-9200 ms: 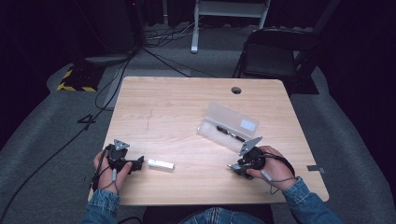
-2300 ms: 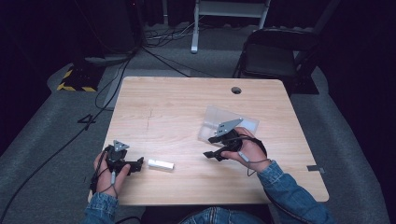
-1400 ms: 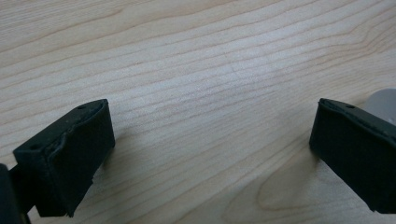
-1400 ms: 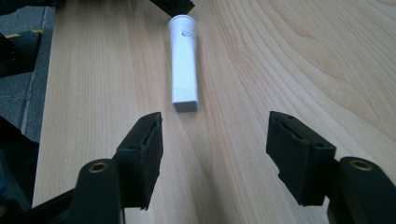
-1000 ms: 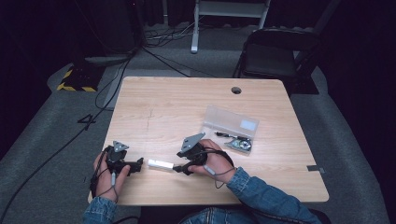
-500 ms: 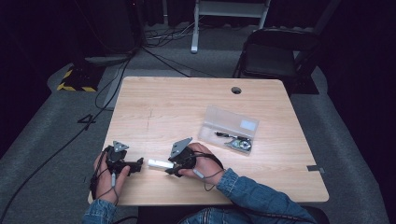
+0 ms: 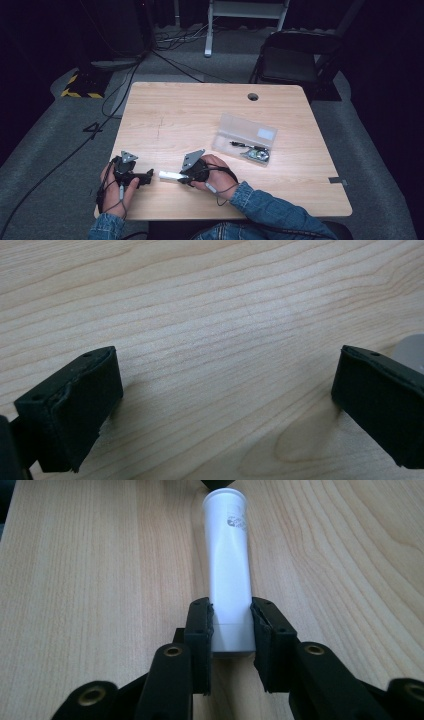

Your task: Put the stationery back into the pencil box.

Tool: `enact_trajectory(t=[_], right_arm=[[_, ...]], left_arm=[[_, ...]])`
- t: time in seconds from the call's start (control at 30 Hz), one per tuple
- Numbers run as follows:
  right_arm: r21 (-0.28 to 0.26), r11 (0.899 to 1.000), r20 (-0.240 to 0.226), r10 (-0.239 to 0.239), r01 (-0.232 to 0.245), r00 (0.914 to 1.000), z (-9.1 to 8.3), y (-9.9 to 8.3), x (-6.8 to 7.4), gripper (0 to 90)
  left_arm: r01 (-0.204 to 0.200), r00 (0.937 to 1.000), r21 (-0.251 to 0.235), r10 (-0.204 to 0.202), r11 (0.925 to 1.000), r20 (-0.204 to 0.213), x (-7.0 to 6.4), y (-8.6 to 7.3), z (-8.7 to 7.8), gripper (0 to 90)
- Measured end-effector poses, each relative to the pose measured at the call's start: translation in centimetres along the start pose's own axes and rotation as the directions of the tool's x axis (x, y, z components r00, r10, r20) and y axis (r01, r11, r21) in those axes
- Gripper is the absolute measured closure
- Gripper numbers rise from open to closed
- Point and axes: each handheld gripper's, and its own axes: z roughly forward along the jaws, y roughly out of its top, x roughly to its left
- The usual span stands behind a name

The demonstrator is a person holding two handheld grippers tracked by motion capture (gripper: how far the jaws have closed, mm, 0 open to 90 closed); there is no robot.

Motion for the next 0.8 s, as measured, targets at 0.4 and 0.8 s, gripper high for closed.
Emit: enact_trajectory(t=[0.4,0.8], right_arm=[[0.001,1.000,-0.025,0.004,-0.004,0.9997,-0.7,0.0,-0.1,72.0],[-0.058,0.998,-0.033,-0.024,0.022,0.9992,-3.7,0.6,0.0,72.0]], left_arm=[[0.000,1.0000,0.000,0.000,1.0000,0.000,0.0,0.0,0.0,0.3],[0.000,1.0000,0.000,0.000,1.0000,0.000,0.0,0.0,0.0,0.2]])
